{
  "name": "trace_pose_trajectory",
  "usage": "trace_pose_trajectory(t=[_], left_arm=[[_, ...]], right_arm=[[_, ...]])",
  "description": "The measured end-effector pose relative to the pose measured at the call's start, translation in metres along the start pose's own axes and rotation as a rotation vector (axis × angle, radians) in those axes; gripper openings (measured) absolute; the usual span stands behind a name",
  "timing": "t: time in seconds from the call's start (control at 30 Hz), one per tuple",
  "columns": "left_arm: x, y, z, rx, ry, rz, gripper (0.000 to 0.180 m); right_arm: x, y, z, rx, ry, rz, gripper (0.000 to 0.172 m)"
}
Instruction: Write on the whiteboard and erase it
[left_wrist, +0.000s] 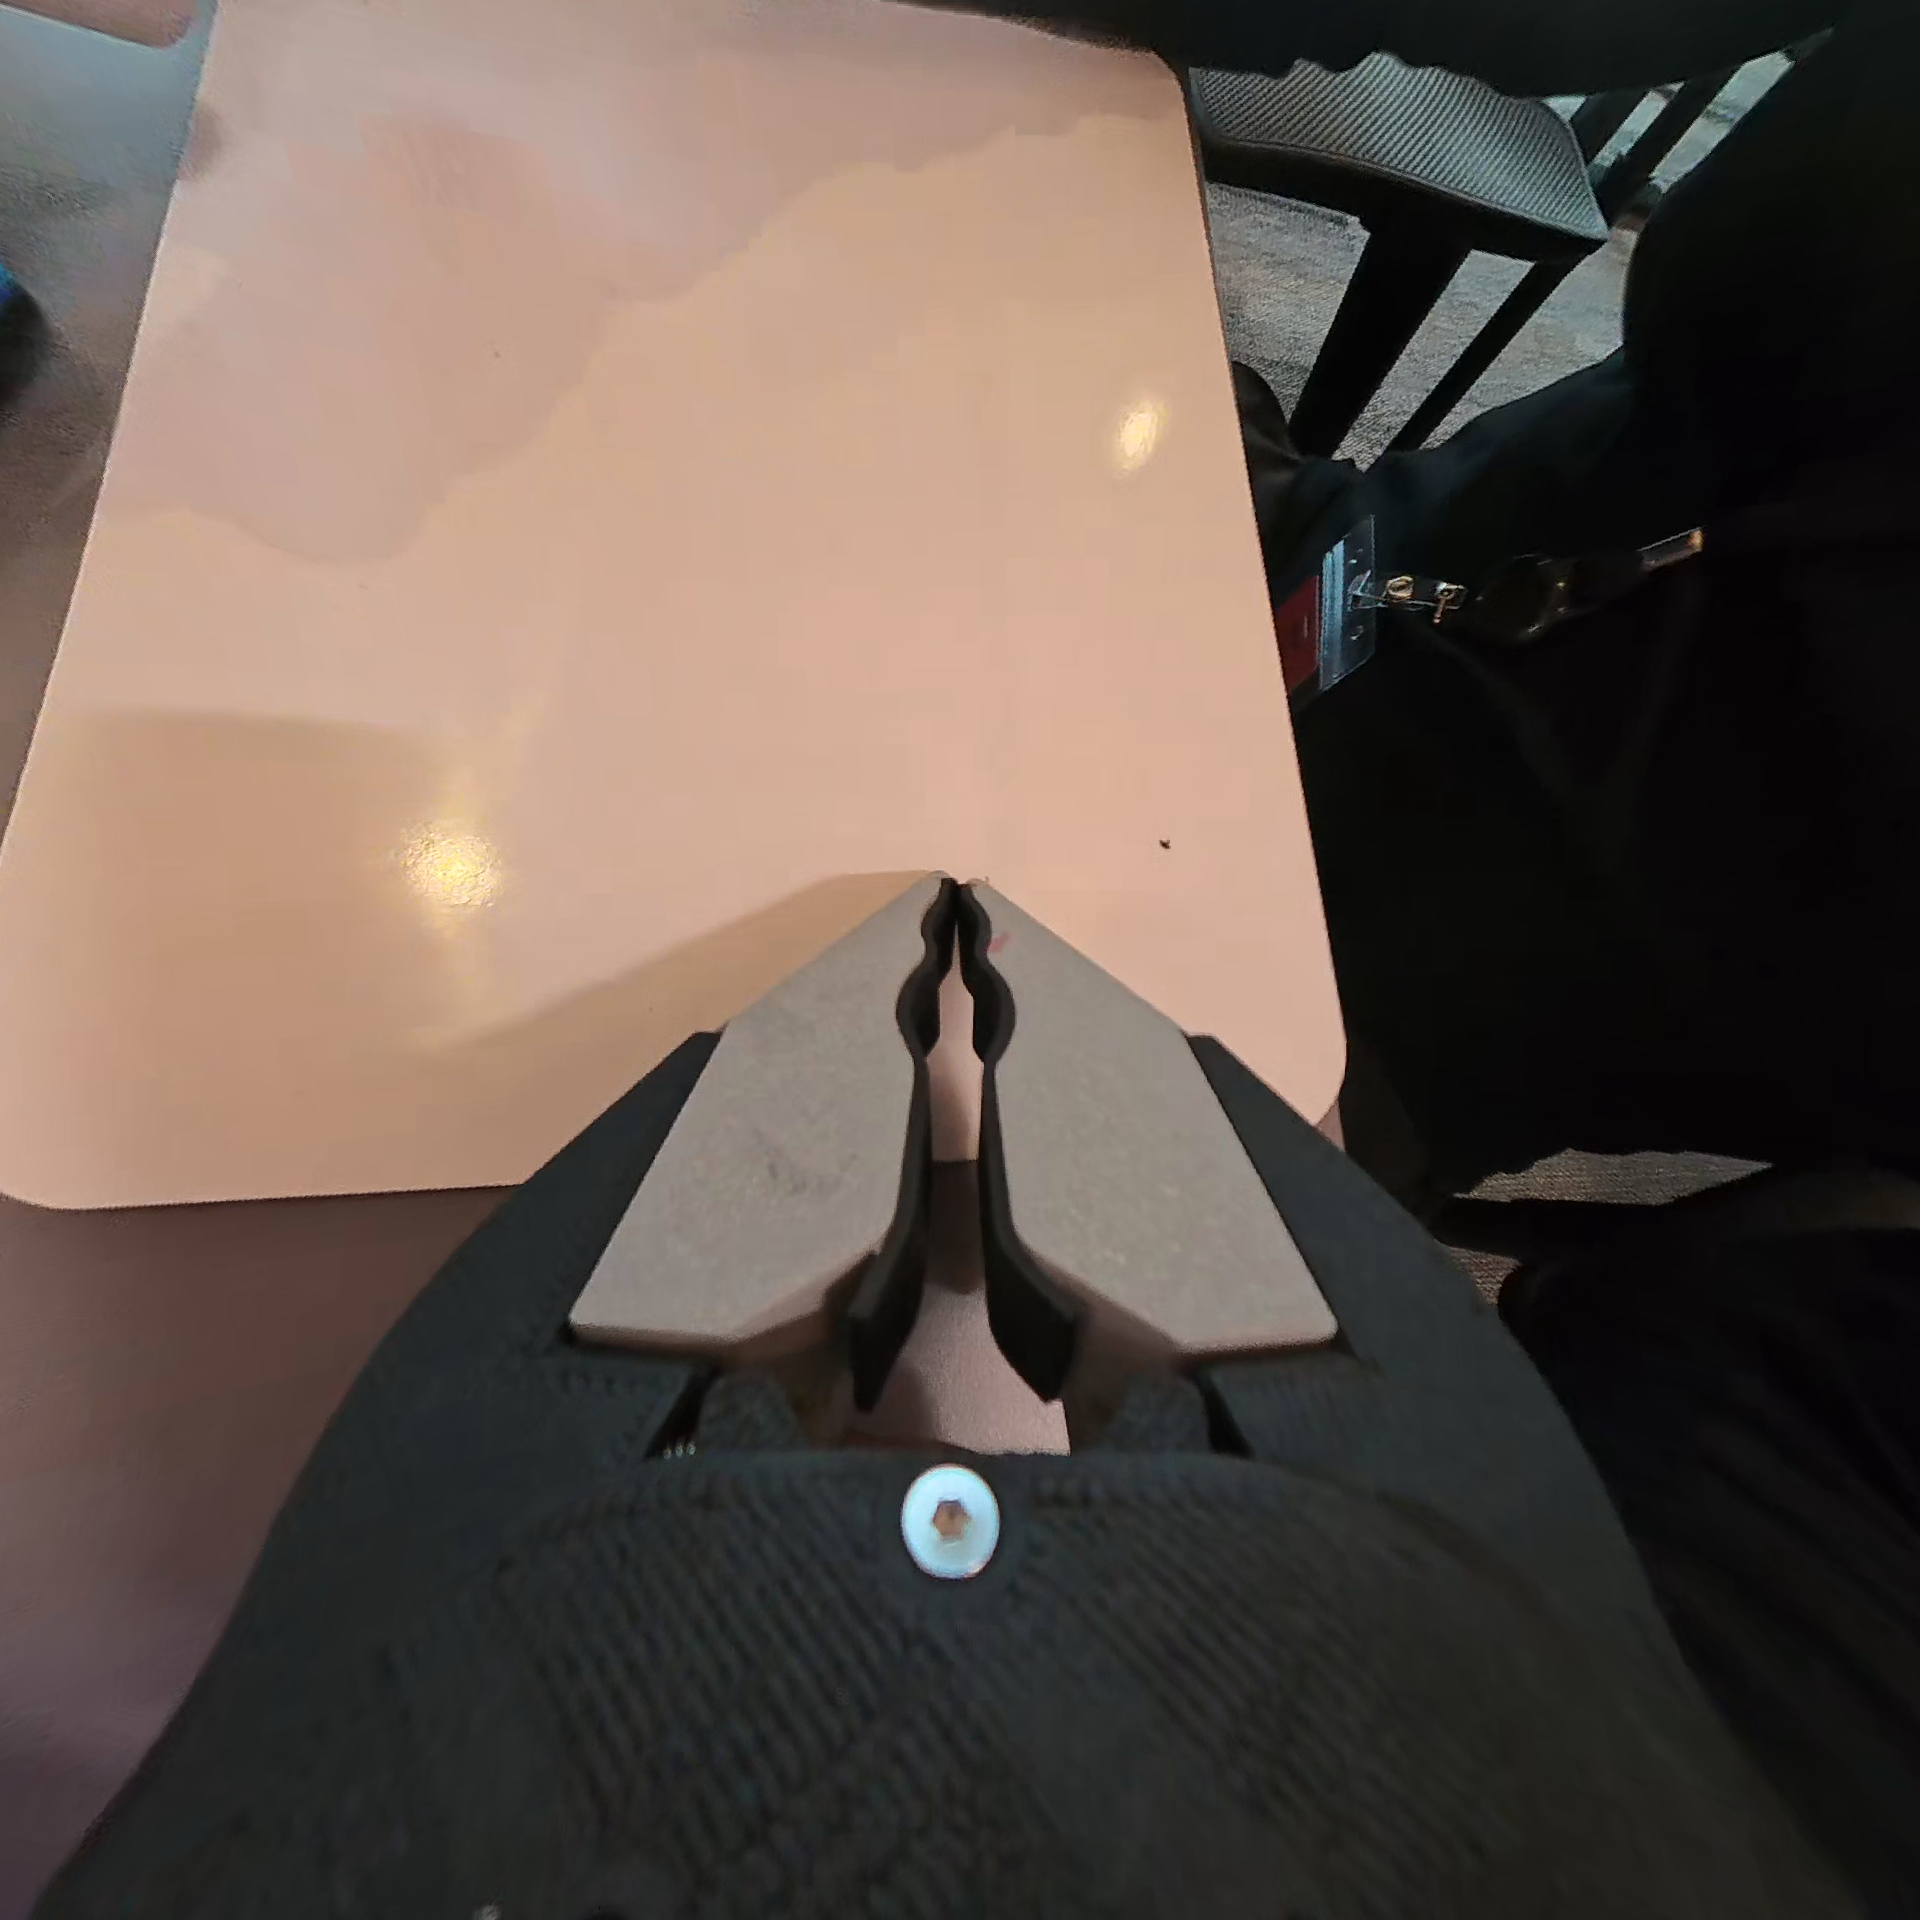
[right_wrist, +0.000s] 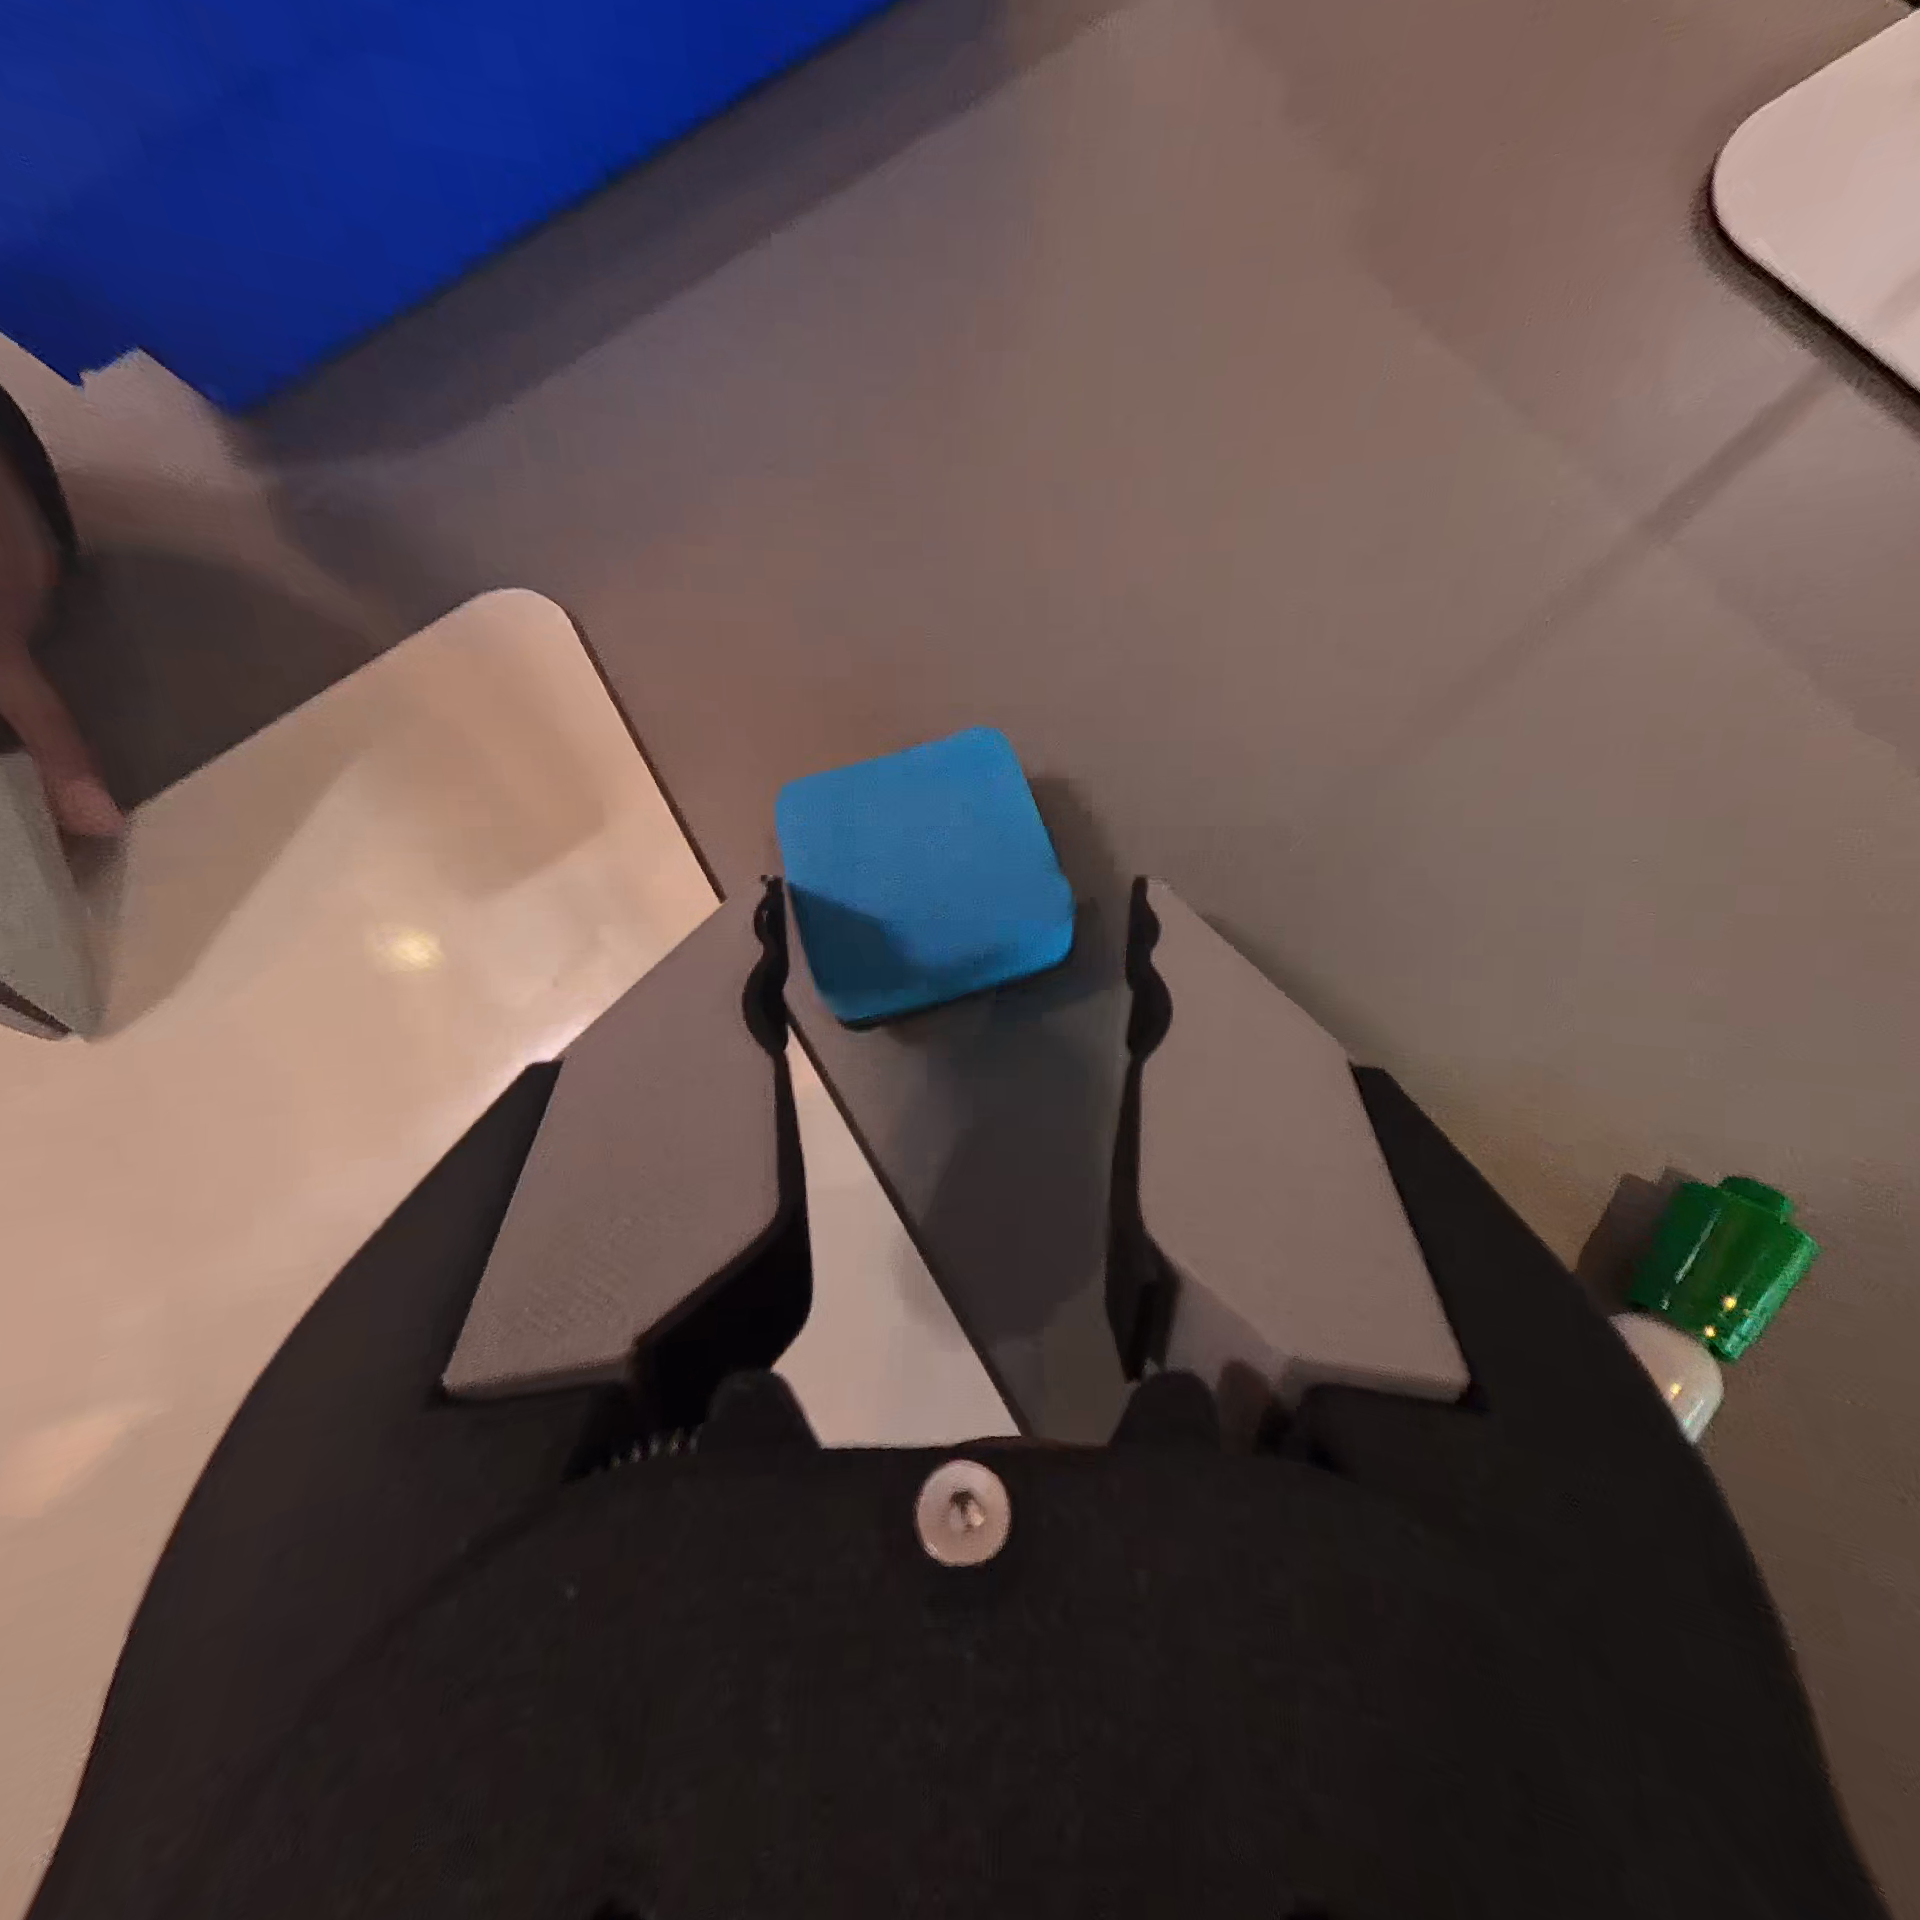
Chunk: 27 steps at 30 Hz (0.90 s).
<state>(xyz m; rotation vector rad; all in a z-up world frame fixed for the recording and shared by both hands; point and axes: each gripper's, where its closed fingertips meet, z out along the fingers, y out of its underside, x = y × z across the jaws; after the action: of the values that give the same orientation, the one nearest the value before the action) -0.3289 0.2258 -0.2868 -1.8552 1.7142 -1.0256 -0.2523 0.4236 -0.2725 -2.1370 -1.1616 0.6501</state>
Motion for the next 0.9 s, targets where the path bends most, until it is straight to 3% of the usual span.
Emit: trace_pose_trajectory(t=[0.17,0.3,0.43,0.53,0.57,0.6,0.77,0.9], left_arm=[[0.000,0.000,0.000,0.001,-0.003,0.005,0.000],[0.001,0.000,0.001,0.001,-0.011,0.017,0.000],[0.003,0.001,0.001,-0.003,-0.026,0.066,0.000],[0.000,-0.003,-0.002,0.020,-0.069,0.118,0.000],[-0.003,-0.009,-0.004,0.054,-0.084,0.125,0.000],[-0.006,-0.019,-0.008,0.102,-0.111,0.134,0.000],[-0.047,-0.094,-0.035,0.348,-0.414,0.181,0.000],[-0.091,-0.134,-0.028,0.235,-0.649,0.244,0.000]], right_arm=[[0.028,-0.003,-0.035,0.096,0.046,0.063,0.079],[0.091,0.018,-0.082,0.134,0.241,0.149,0.087],[0.097,0.064,-0.078,-0.045,0.221,0.204,0.087],[0.107,0.086,-0.076,-0.156,0.325,0.149,0.067],[0.102,0.083,-0.075,-0.145,0.298,0.134,0.030],[0.095,0.083,-0.074,-0.154,0.267,0.105,0.017],[0.075,0.070,-0.074,-0.103,0.187,-0.006,0.015],[0.035,0.048,-0.084,0.015,0.010,-0.114,0.016]])
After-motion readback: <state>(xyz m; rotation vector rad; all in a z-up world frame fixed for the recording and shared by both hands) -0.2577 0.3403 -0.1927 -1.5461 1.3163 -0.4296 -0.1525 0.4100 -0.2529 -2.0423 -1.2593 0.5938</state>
